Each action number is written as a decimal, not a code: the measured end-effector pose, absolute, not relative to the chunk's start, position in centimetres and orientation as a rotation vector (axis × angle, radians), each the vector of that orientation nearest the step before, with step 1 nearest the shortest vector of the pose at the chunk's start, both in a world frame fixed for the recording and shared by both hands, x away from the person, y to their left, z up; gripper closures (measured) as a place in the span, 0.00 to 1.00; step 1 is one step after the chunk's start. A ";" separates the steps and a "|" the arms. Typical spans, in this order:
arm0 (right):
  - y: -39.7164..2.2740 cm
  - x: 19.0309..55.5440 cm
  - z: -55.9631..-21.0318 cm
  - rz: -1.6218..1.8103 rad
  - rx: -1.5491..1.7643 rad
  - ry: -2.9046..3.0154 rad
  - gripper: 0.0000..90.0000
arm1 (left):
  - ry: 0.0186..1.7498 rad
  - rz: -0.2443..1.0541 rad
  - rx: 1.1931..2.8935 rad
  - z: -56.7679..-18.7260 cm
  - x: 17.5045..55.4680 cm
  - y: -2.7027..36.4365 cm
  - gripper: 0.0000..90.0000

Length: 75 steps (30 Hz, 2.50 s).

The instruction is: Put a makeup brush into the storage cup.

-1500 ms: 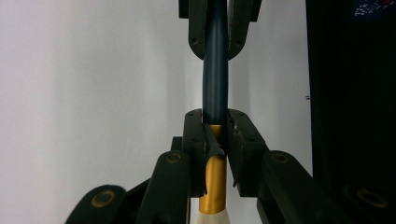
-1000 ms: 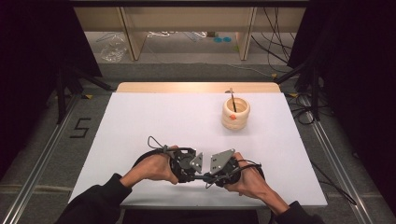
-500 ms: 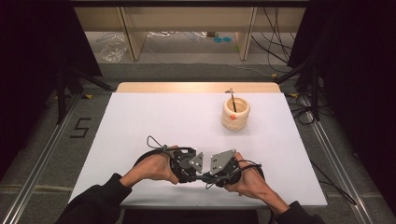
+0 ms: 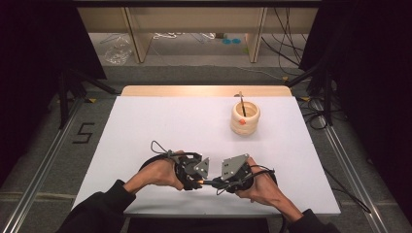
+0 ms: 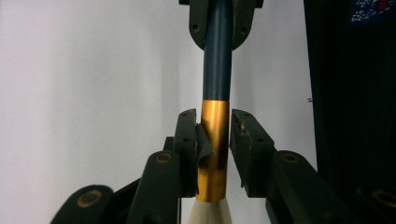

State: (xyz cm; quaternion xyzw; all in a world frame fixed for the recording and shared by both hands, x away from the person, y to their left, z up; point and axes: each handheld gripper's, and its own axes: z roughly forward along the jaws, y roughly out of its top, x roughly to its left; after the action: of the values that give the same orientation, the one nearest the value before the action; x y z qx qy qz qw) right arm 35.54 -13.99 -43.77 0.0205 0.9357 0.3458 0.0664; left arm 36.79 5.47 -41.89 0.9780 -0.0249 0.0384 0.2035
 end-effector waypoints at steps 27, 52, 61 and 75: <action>-13.6 35.3 -43.9 0.943 0.015 2.790 0.89 | -0.054 0.125 2.768 -41.3 36.4 5.9 0.86; -12.8 34.9 -44.0 0.918 -0.034 2.774 0.88 | -0.031 0.113 2.735 -41.0 36.2 5.2 0.86; -12.6 34.7 -44.0 0.921 -0.038 2.776 0.88 | -0.034 0.111 2.732 -41.0 36.1 5.0 0.86; -12.6 34.7 -44.1 0.906 -0.030 2.771 0.88 | -0.030 0.111 2.722 -40.8 36.0 4.9 0.86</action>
State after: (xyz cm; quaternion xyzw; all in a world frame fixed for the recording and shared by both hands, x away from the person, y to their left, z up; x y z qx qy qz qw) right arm 34.70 -12.59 -44.05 -0.0101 0.9444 0.3088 0.1130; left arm 36.01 4.94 -40.81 0.9775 -0.0109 0.0400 0.2070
